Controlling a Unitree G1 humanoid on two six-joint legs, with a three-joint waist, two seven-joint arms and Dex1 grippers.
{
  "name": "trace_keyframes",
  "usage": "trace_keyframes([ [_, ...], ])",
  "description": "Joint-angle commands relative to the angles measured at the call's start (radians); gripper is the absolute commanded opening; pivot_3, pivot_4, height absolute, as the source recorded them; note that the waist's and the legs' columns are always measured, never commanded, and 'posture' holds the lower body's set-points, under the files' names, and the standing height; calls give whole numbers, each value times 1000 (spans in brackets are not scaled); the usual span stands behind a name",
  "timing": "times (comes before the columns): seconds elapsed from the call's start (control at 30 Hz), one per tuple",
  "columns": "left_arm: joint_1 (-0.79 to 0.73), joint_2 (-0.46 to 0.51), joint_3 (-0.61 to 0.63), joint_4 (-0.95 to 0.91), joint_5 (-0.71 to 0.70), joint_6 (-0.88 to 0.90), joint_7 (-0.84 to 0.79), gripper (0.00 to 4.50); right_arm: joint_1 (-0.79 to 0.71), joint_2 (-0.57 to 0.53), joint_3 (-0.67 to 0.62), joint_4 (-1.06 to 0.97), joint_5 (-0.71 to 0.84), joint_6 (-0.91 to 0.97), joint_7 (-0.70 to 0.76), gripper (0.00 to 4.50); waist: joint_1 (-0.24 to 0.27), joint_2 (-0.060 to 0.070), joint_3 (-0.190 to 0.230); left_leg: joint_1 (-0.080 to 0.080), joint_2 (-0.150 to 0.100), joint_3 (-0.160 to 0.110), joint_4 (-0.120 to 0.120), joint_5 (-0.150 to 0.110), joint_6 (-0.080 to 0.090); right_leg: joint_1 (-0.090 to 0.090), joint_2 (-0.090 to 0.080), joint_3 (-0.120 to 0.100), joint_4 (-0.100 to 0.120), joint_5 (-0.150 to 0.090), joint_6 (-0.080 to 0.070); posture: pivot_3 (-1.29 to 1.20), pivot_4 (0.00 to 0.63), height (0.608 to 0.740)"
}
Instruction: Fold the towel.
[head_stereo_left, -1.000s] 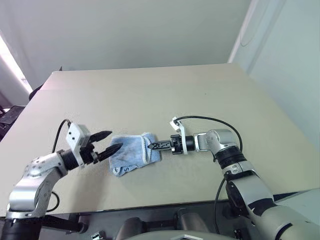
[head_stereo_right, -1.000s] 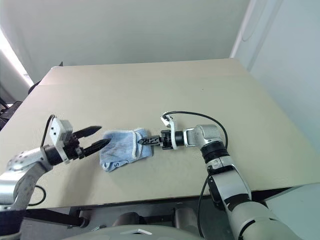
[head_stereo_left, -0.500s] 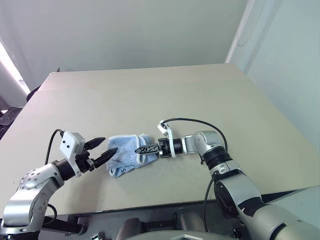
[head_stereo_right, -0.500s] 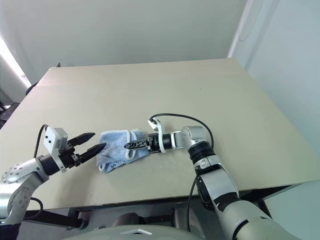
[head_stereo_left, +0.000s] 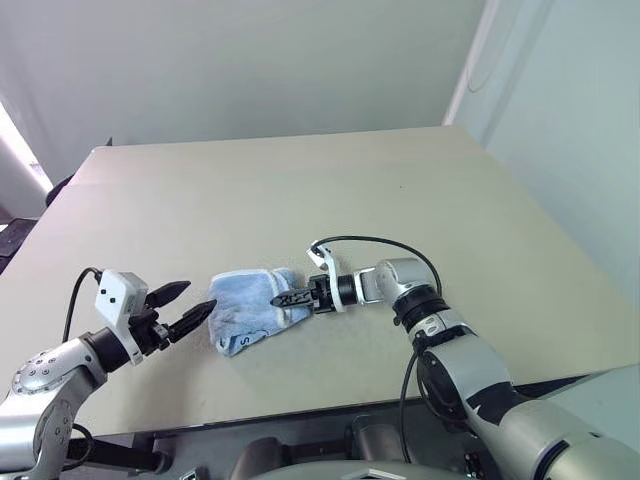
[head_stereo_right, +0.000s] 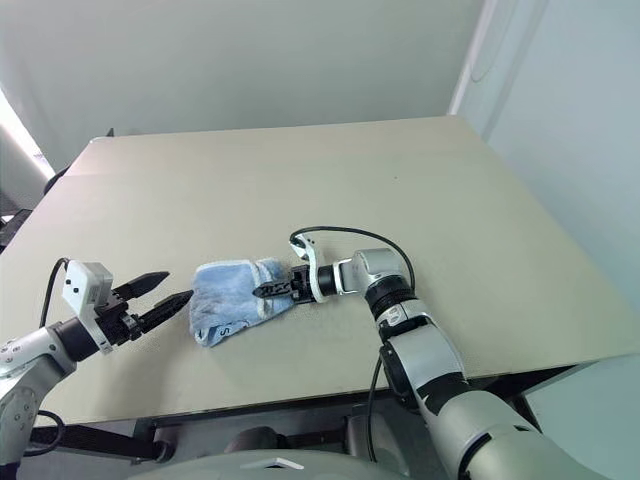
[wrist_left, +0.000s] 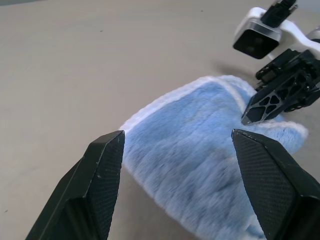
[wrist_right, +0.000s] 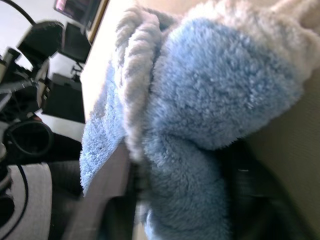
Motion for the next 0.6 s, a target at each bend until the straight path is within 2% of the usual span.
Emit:
trace_keyframes([
  [0.03,-14,10,33,-2,6,-25,4,3608,-34,-16,1,-54,2,21,19,562,-1,0,0,0,0,0,0,0,0,0,0,0,0,0,0,0,0,740],
  [0.1,-18,7,51,15,-6,-21,8,3608,-56,-17,-27,-75,28,46,28,21,0,0,0,0,0,0,0,0,0,0,0,0,0,0,-1,0,0,740],
  [0.23,-25,-9,135,75,-65,-7,18,3608,-135,16,-143,-88,104,62,-4,21,0,1,1,-1,0,-1,0,0,0,-1,0,-1,1,0,-1,0,0,740],
  [0.37,-20,-16,212,142,-93,0,32,3608,-224,57,-272,-36,158,2,-80,21,-3,1,1,-8,0,-2,0,0,0,-8,0,-1,1,1,1,0,0,740],
  [0.47,18,-20,229,145,-84,-11,24,3608,-298,79,-358,106,156,-133,-174,21,-3,1,0,-14,0,-2,0,0,0,-14,-1,-2,1,2,1,0,0,740],
  [0.6,50,-30,218,109,-73,-19,35,3608,-349,100,-426,324,126,-328,-304,21,3,0,0,-15,-1,-2,-4,0,-1,-14,-5,-3,-2,2,0,0,0,740],
])
